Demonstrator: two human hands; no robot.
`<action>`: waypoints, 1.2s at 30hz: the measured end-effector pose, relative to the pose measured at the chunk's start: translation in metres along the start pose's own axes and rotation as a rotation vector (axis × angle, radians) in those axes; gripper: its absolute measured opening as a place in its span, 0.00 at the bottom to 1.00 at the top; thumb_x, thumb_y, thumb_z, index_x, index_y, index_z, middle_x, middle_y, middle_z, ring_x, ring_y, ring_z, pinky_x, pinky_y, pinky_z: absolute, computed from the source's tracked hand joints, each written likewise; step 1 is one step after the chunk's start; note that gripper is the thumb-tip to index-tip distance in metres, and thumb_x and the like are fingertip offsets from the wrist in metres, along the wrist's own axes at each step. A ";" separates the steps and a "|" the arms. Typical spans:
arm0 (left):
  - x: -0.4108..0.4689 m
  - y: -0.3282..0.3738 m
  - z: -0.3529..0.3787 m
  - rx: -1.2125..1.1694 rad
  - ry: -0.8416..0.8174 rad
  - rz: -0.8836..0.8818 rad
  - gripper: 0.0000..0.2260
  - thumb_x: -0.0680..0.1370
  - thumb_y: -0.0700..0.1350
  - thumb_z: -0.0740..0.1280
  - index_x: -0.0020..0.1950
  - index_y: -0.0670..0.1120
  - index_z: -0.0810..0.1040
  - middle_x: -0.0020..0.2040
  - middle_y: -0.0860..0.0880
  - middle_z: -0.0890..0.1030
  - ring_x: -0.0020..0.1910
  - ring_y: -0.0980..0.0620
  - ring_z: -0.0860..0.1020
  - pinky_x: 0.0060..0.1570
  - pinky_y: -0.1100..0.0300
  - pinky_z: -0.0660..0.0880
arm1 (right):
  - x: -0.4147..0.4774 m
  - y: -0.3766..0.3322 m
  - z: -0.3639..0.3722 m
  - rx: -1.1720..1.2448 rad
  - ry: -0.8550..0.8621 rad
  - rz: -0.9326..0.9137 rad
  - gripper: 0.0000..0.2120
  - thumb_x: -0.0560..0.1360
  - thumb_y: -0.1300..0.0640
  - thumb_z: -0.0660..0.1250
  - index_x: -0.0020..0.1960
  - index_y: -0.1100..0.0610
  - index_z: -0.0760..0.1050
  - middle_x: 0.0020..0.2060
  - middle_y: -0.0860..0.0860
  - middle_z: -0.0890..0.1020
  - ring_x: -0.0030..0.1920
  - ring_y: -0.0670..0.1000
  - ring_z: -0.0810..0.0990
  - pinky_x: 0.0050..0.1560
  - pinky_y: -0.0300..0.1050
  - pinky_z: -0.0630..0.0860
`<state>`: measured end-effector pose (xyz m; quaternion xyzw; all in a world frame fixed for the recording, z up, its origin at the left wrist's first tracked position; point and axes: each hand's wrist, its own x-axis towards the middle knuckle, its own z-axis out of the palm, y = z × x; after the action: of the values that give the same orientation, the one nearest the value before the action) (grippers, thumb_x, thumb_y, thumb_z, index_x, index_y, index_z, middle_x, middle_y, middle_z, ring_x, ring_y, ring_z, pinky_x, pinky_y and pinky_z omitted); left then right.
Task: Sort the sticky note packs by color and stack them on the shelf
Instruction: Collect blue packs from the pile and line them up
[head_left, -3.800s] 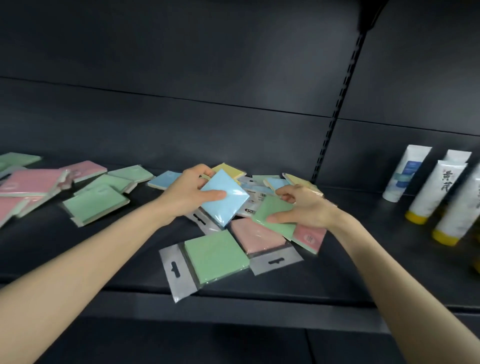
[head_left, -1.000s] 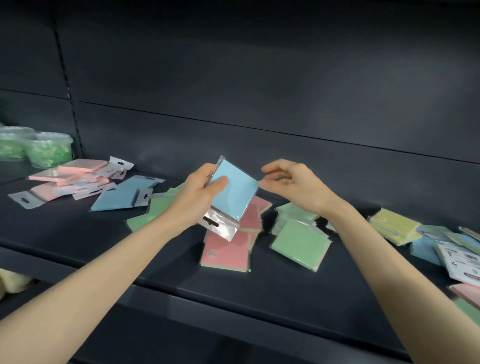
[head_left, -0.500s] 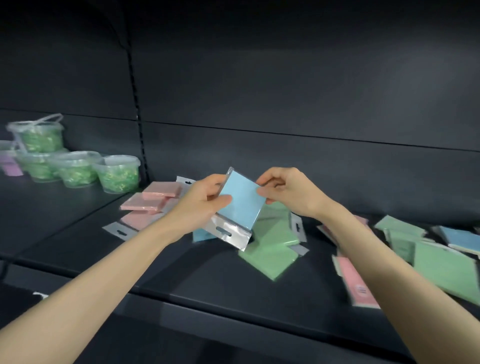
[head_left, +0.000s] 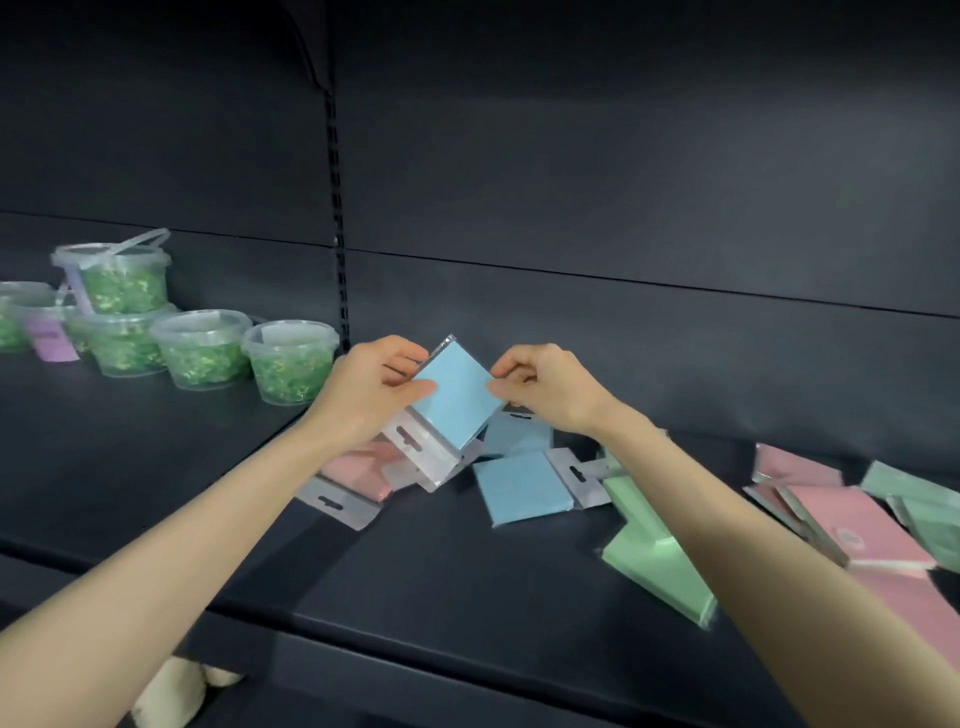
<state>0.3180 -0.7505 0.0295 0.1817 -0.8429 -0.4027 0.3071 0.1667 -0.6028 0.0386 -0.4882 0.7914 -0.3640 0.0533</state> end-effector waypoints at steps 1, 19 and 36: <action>0.002 -0.005 -0.005 0.015 0.001 -0.018 0.11 0.72 0.39 0.72 0.53 0.49 0.78 0.49 0.49 0.82 0.47 0.52 0.81 0.52 0.56 0.77 | 0.007 -0.002 0.006 -0.001 -0.014 -0.005 0.03 0.76 0.56 0.67 0.47 0.55 0.77 0.42 0.60 0.83 0.38 0.47 0.76 0.45 0.39 0.74; 0.024 -0.012 0.010 0.071 -0.175 -0.048 0.14 0.70 0.44 0.74 0.55 0.47 0.80 0.51 0.49 0.82 0.51 0.54 0.80 0.57 0.58 0.75 | 0.015 0.007 -0.006 -0.141 -0.017 0.082 0.03 0.76 0.55 0.66 0.46 0.52 0.79 0.40 0.48 0.82 0.42 0.47 0.78 0.45 0.37 0.72; 0.021 0.041 0.086 0.425 -0.361 0.260 0.18 0.76 0.49 0.68 0.65 0.49 0.74 0.63 0.50 0.78 0.63 0.49 0.73 0.64 0.52 0.69 | -0.053 0.058 -0.065 -0.383 0.041 0.245 0.17 0.76 0.53 0.66 0.64 0.55 0.73 0.63 0.54 0.72 0.63 0.54 0.71 0.55 0.39 0.65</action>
<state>0.2430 -0.6879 0.0278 0.0581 -0.9654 -0.2006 0.1562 0.1232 -0.5104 0.0349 -0.3822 0.9004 -0.2077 -0.0125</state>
